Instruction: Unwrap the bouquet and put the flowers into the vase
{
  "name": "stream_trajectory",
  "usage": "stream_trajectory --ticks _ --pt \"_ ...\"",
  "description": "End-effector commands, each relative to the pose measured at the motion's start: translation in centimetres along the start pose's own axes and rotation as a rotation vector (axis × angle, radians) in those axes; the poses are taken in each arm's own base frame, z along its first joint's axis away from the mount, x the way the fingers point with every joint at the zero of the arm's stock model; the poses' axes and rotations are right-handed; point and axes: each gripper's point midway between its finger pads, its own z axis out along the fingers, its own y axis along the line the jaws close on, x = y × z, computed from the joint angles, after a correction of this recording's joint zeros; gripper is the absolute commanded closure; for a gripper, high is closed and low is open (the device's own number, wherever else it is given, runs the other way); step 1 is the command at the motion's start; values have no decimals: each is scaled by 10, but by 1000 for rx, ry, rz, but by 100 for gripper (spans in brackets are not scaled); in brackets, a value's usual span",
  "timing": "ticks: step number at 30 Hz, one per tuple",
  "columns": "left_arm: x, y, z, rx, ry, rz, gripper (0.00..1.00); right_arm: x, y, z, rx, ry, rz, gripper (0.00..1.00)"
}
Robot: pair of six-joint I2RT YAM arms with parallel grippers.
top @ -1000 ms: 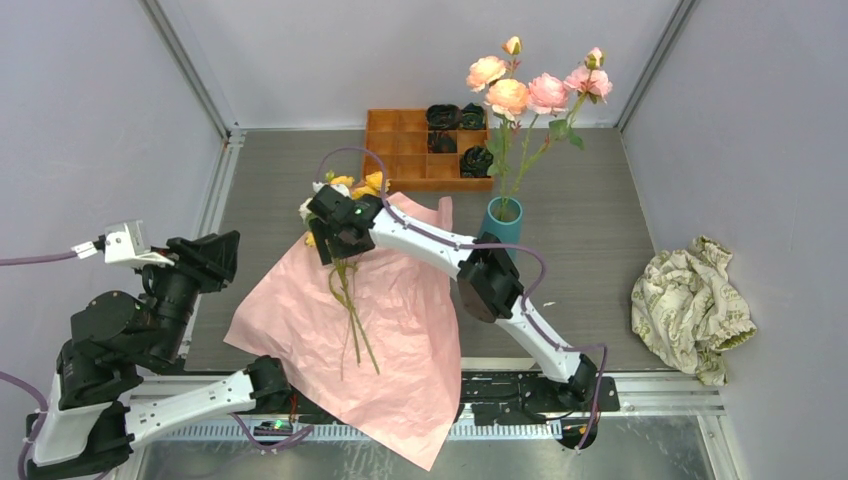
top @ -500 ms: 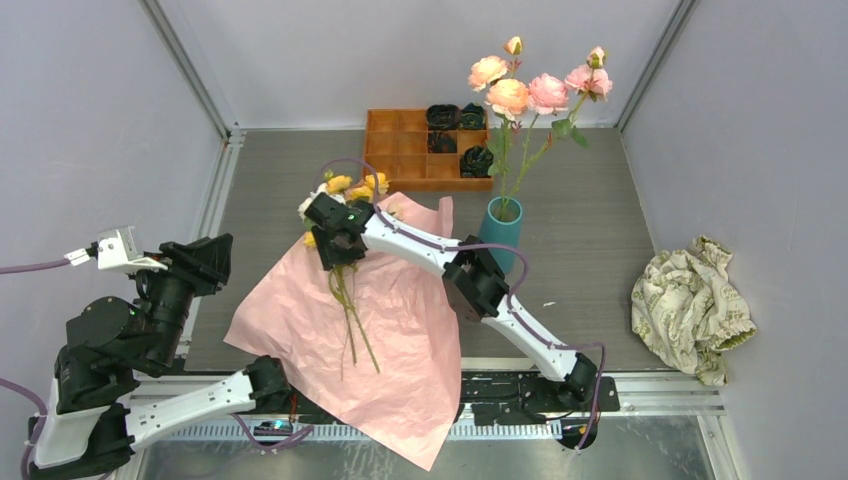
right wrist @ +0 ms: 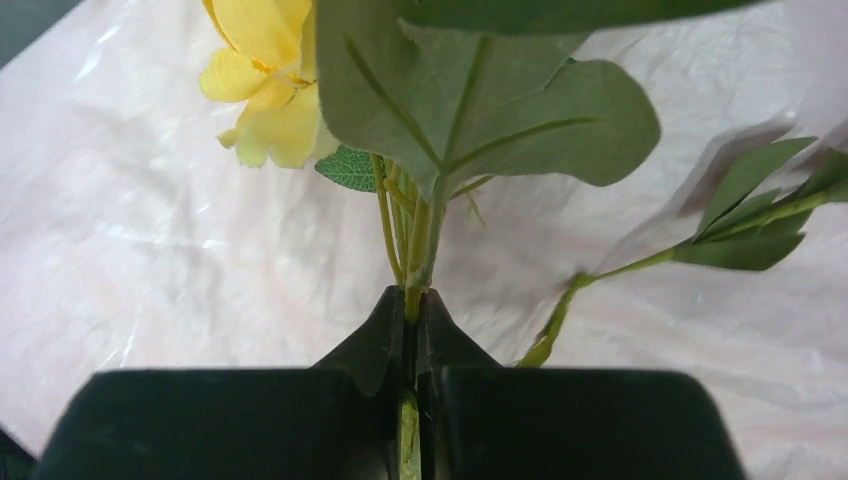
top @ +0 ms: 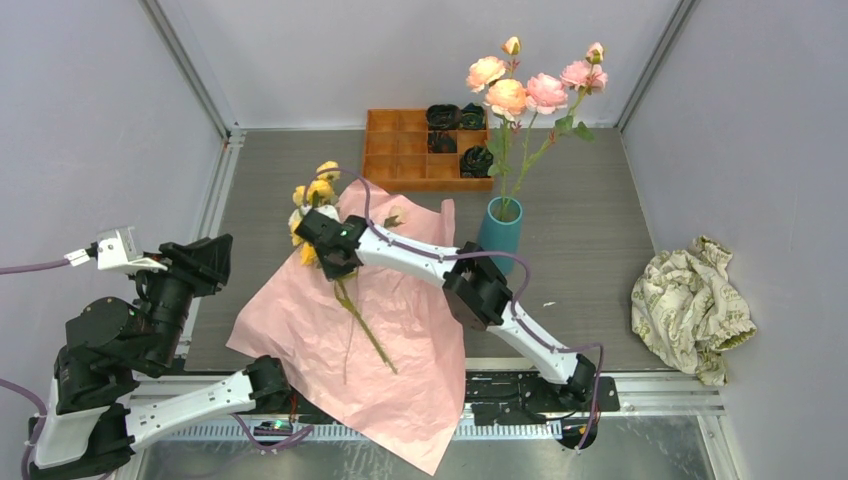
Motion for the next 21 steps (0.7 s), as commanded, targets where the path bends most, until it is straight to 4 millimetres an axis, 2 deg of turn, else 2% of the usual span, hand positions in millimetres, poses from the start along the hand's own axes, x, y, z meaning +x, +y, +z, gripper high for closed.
stream_trajectory --ticks 1,5,9,13,16,18,21 --pt "-4 -2 -1 15 -4 -37 58 -44 50 -101 -82 -228 -84 99" --pt "-5 -7 -1 31 3 -40 58 -53 70 -153 -135 -319 -116 99" --pt "-5 -12 0 43 11 -38 58 -56 79 -196 -199 -377 -96 99" --pt "-4 -17 1 52 19 -35 58 -42 72 -230 -251 -366 -38 99" --pt "0 -21 3 53 26 -27 58 -27 59 -244 -271 -374 -15 98" --pt "3 -25 5 55 30 -23 58 -16 45 -243 -254 -375 -4 87" --pt "9 -32 9 59 41 -8 58 5 19 -228 -174 -356 3 60"
